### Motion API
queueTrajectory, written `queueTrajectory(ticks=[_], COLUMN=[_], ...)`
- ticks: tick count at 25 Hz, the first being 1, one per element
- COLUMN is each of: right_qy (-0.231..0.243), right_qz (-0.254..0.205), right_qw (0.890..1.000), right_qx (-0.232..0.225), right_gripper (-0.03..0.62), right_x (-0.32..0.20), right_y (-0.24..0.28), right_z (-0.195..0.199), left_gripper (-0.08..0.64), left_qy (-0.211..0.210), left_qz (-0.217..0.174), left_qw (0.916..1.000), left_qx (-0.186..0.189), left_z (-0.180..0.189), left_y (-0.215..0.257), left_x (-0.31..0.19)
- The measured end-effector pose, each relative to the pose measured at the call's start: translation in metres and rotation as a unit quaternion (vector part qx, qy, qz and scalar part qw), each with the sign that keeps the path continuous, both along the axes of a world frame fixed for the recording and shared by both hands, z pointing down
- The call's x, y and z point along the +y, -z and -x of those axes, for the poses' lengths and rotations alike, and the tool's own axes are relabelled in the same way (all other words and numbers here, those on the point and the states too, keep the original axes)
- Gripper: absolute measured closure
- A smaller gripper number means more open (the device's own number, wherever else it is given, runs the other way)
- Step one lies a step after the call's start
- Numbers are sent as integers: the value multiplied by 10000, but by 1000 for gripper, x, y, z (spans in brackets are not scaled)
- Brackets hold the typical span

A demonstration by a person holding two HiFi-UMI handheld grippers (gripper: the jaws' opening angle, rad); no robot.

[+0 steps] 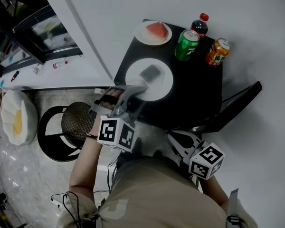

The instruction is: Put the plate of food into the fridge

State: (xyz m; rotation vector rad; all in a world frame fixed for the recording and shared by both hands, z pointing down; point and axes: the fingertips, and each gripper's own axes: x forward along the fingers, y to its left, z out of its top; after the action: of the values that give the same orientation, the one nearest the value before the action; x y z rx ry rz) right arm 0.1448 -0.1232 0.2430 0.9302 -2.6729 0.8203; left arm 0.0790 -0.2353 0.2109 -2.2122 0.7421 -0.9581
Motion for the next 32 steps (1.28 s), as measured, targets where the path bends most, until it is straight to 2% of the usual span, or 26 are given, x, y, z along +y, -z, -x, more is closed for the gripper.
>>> queueTrajectory(ticks=[3,5,8,10,13,18,23,30,32], right_qy=[-109,-251,-593,-852,-1153,-1304,-1711,-1749,-1803], right_qz=[108,329,713,856,998,1270,1220,1236,1412], right_qw=[9997,9979,9901,9848,9789,9672,9616,9515,9446], right_qx=[-198,-496,-1052,-1246,-1358,-1772,-1767,-2209,-2351], right_gripper=[571,571,571,571,571,571,571,567,538], right_x=[-8,-18,-35,-46,-57,-64,-73,-79,-79], right_y=[5,7,10,12,15,21,25,40,37], right_z=[2,4,4,2,1,7,3,15,16], left_gripper=[477,477,477,476,477,477,477,479,478], left_qy=[-87,-139,-243,-337,-477,-743,-1020,-1383,-1458], left_qz=[-30,-61,-99,-108,-100,-62,-46,-54,-56], left_qw=[9999,9998,9994,9990,9983,9966,9943,9901,9889], left_qx=[92,143,214,263,315,343,320,250,266], left_z=[1,2,4,4,6,8,11,16,18], left_y=[2,3,2,3,4,4,4,4,5], left_x=[3,5,6,8,11,14,18,24,26])
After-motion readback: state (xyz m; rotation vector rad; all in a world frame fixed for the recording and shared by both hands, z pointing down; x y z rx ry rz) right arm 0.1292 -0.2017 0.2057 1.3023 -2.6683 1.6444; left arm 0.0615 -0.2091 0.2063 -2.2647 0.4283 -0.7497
